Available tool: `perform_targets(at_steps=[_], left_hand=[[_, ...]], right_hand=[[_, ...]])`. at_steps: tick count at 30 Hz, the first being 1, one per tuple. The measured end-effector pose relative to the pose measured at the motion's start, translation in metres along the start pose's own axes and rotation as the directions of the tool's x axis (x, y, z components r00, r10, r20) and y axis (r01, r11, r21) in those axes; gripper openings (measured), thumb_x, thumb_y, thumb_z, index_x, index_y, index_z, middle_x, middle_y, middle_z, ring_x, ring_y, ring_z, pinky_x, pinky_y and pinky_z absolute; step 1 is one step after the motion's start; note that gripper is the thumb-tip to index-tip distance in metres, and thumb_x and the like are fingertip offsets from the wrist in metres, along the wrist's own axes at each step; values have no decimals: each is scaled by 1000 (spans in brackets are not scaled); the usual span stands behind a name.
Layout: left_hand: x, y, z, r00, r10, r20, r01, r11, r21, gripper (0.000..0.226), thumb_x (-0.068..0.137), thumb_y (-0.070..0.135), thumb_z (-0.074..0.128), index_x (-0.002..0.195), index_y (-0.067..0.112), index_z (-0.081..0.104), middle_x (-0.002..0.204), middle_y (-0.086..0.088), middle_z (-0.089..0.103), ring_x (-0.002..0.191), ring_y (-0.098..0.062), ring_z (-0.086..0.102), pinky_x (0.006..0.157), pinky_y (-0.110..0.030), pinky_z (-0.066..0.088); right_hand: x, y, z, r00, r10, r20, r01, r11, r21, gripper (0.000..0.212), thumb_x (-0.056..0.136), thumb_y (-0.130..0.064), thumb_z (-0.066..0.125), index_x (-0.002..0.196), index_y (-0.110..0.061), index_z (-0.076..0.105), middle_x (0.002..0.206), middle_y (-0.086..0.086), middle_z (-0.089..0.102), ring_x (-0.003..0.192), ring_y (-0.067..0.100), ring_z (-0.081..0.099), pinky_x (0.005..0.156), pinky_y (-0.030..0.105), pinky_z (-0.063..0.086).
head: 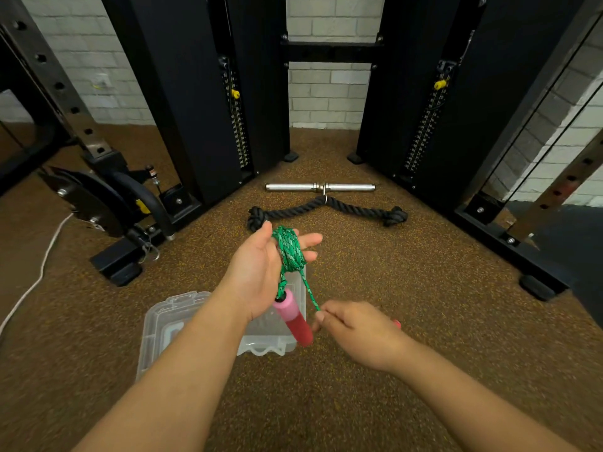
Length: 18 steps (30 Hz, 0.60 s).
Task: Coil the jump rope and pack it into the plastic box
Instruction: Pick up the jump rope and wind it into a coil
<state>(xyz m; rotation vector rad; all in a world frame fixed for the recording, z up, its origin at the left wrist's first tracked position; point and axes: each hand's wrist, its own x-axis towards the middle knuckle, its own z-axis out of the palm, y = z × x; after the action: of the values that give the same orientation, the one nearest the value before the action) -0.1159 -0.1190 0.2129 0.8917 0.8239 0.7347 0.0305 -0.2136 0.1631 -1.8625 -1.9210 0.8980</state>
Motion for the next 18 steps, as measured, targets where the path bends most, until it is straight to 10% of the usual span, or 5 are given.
perform_targets(at_steps=[6,10,13,18], left_hand=[[-1,-10,-4,1000,-13,5,7,775,632,71,96,59,11,88,31,76,111,3,71,114,-12,59,115,-41,24],[-3,-12,-2,985,-170,3,123,727,675,73,91,68,19,122,15,59,127,-11,60,102,-17,58,85,-30,40],[-5,-9,-5,970,-216,112,58,651,757,77,86,75,18,94,18,69,86,-3,72,81,-18,60,84,-42,42],[-8,-6,3,892,-336,301,56,743,667,68,90,66,30,114,9,58,65,-3,55,61,-14,57,79,-35,45]], right_hand=[[-8,-22,-16,989,-136,-54,142,979,145,28,96,-38,46,88,-26,70,70,-30,63,69,-9,56,64,16,42],[-11,-29,-39,985,-59,-162,117,916,383,28,98,-29,44,85,-28,69,77,-11,70,67,17,58,68,29,46],[-10,-24,-49,974,19,-225,86,891,446,29,98,-27,42,83,-25,67,54,-18,59,58,20,42,60,32,40],[-2,-13,-49,955,88,-283,43,903,426,28,96,-32,48,74,-29,64,55,-15,55,57,16,45,57,33,40]])
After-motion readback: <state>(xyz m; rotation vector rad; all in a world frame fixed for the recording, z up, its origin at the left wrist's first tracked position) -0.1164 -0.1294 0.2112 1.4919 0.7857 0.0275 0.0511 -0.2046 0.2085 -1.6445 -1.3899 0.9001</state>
